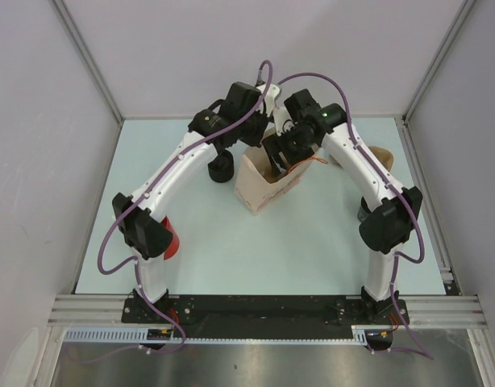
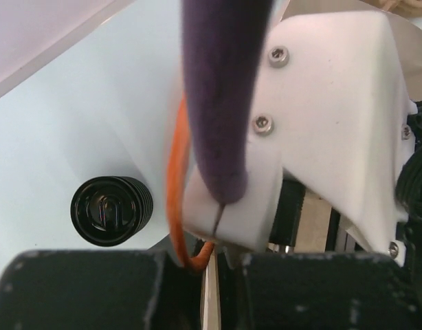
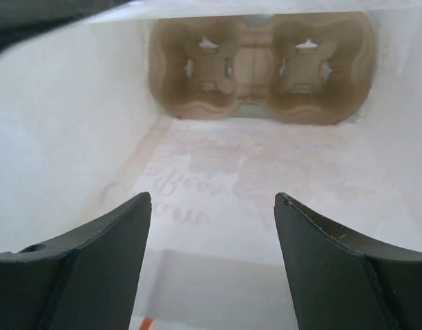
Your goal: Pack the takeout coffee
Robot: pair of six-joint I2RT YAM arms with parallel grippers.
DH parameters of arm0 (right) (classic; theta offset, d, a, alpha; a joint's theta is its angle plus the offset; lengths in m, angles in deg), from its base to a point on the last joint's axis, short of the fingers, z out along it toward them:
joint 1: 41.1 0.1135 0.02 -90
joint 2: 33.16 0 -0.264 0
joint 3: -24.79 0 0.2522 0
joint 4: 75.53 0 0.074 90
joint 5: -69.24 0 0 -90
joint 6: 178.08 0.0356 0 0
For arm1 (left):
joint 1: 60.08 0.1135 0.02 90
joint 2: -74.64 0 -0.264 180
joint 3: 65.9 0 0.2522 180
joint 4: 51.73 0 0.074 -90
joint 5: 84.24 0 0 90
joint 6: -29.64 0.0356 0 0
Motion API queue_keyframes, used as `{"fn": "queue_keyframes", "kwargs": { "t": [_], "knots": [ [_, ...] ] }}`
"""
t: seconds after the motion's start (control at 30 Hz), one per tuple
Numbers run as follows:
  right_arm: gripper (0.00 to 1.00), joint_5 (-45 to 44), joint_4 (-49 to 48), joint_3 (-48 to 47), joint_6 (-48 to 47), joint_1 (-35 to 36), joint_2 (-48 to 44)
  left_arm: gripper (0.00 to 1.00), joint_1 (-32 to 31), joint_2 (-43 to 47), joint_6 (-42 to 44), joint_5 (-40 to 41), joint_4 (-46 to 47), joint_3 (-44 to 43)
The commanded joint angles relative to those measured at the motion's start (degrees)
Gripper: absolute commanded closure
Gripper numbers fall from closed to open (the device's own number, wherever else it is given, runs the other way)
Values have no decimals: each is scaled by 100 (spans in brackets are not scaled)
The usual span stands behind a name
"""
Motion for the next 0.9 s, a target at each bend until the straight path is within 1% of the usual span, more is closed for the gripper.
{"fn": "queue_keyframes", "kwargs": {
  "t": [0.0,0.17,0.43,0.53,0.57,0.67,0.73,0.77,0.87],
  "knots": [
    [23,462,-217,-524,-116,-116,-351,91,-34,93,-19,100,28,-195],
    [22,788,-235,-815,-72,-327,-474,91,-34,84,-19,91,28,-194],
    [21,1596,-323,-1351,-115,-775,-852,91,-26,84,-19,91,19,-186],
    [21,1886,-384,-1369,-221,-986,-1107,91,-34,84,-19,65,19,-194],
    [20,2105,-419,-1351,-230,-1074,-1177,91,-34,93,-19,48,19,-186],
    [18,2483,-682,-1142,-116,-1268,-1458,91,-34,84,-19,4,10,-186],
    [17,2502,-727,-1018,-124,-1225,-1555,91,-43,58,-19,-14,2,-203],
    [17,2459,-649,-956,-142,-1207,-1547,91,-52,58,112,-23,2,-203],
    [17,2187,-430,-886,-256,-1066,-1450,91,-104,31,148,-58,-7,-212]
  ]
}}
